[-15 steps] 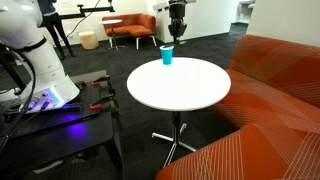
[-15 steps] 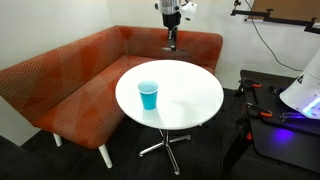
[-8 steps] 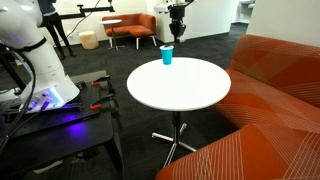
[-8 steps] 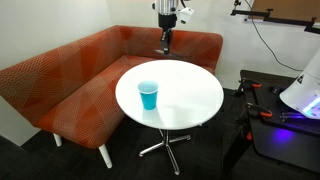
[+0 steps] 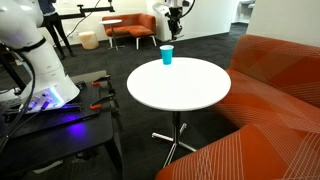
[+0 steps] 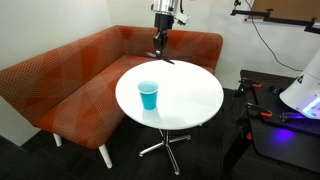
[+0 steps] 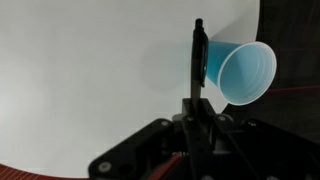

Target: Put the pen in the cup

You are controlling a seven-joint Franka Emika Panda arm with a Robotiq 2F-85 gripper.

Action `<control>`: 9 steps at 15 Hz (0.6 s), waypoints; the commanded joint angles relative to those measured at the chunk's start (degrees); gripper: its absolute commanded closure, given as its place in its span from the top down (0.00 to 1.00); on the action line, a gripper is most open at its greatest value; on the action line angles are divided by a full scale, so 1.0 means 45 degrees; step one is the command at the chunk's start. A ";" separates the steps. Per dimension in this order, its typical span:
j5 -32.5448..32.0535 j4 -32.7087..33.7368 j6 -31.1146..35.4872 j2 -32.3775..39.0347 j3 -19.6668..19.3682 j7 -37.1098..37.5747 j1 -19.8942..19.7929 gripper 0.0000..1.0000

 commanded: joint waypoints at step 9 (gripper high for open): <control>0.5452 -0.0058 0.1951 0.0251 0.1682 -0.5544 -0.1234 0.03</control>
